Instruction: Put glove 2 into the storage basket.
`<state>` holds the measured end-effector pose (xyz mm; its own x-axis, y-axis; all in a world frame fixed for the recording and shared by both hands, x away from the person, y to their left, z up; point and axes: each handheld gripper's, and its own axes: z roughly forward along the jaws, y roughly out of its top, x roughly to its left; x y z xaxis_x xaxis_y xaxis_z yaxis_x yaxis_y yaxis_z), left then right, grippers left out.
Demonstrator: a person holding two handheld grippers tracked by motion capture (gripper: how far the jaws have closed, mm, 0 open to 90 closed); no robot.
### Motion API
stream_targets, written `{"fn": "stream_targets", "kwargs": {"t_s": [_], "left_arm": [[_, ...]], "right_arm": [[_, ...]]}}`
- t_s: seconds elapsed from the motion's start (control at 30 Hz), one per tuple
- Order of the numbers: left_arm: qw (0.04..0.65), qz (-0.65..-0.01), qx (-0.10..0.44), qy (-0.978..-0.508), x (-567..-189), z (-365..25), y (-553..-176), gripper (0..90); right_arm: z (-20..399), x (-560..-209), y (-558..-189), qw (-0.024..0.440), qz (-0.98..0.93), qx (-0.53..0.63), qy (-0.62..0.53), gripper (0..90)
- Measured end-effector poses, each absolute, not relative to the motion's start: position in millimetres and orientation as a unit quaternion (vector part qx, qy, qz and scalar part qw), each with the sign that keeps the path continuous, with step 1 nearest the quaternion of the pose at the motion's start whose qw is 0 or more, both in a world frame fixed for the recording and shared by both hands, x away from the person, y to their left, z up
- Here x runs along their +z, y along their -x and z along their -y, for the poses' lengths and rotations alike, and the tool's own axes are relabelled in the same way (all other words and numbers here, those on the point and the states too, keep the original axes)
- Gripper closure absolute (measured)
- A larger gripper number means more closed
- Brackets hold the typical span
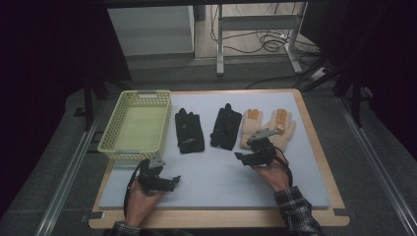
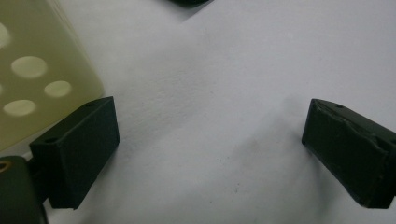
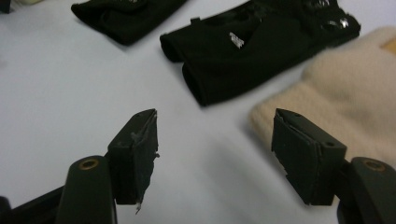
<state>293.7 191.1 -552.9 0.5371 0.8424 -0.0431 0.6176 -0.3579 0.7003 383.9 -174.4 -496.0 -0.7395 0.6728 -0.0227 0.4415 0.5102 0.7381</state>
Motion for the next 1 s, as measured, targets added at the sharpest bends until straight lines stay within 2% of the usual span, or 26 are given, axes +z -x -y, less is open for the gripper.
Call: {"fn": "stream_targets", "kwargs": {"t_s": [0.23,0.47,0.63,0.77,1.0], "left_arm": [[0.342,-0.452,0.165,-0.807,-553,-191,-294,4.5],[0.342,-0.452,0.164,-0.808,-553,-191,-294,4.5],[0.342,-0.452,0.164,-0.807,-553,-191,-294,4.6],[0.342,-0.452,0.163,-0.808,-553,-191,-294,4.5],[0.343,-0.452,0.164,-0.807,-553,-191,-294,4.5]], "right_arm": [[159,-490,-405,0.16,-0.86,0.37,-0.313,36.6],[142,-489,-431,0.161,-0.867,0.357,-0.307,48.9],[133,-493,-451,0.166,-0.868,0.349,-0.313,51.8],[127,-498,-466,0.171,-0.863,0.343,-0.328,44.2],[119,-513,-493,0.179,-0.849,0.333,-0.368,25.7]]}}
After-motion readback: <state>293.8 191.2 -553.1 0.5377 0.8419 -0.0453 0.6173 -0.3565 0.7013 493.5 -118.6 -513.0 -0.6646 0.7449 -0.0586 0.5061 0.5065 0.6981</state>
